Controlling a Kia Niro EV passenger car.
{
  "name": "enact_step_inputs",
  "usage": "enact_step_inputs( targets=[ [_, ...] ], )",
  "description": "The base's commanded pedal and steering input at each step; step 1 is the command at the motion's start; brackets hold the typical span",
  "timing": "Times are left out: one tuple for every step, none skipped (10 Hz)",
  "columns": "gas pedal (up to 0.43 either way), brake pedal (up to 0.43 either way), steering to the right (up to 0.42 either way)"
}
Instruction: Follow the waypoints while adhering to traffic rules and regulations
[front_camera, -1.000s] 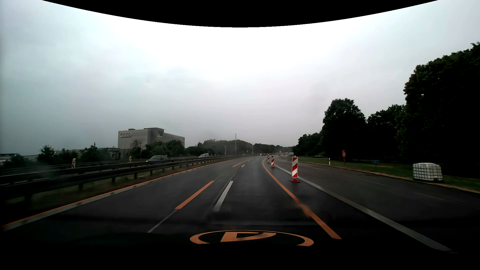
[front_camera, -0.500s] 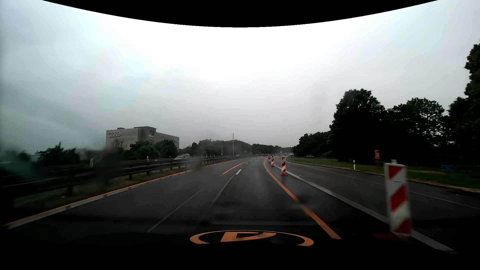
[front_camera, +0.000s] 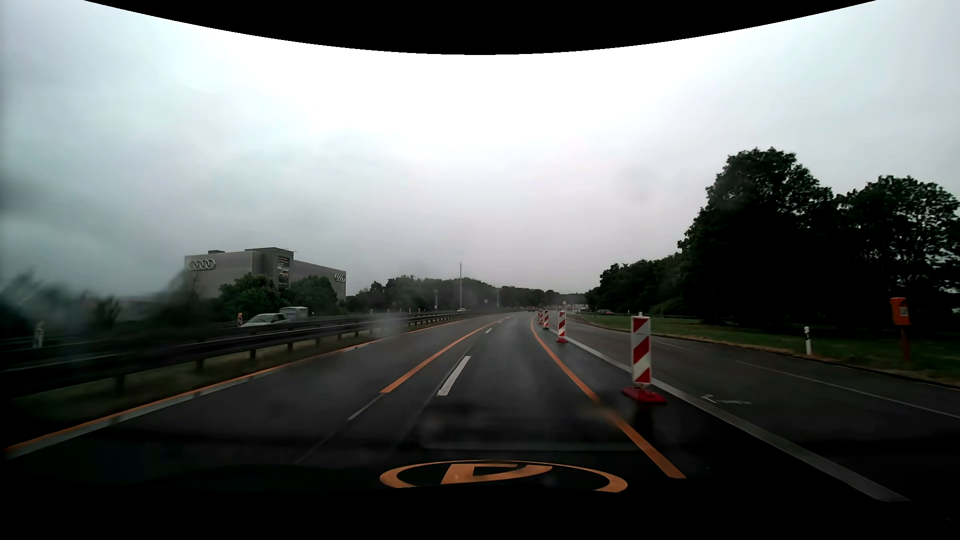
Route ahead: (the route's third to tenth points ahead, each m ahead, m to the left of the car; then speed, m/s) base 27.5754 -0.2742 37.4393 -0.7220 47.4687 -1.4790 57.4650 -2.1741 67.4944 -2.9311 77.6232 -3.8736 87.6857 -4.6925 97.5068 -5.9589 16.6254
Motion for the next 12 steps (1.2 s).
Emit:
enact_step_inputs(
  targets=[
    [0.130,0.000,0.008],
    [0.138,0.000,0.008],
    [0.138,0.000,0.008],
    [0.138,0.000,0.008],
    [0.138,0.000,0.008],
    [0.138,0.000,0.008],
    [0.138,0.000,0.008],
    [0.138,0.000,0.008],
    [0.138,0.000,0.008],
    [0.138,0.000,0.009],
    [0.138,0.000,0.010],
    [0.138,0.000,0.010]
  ],
)
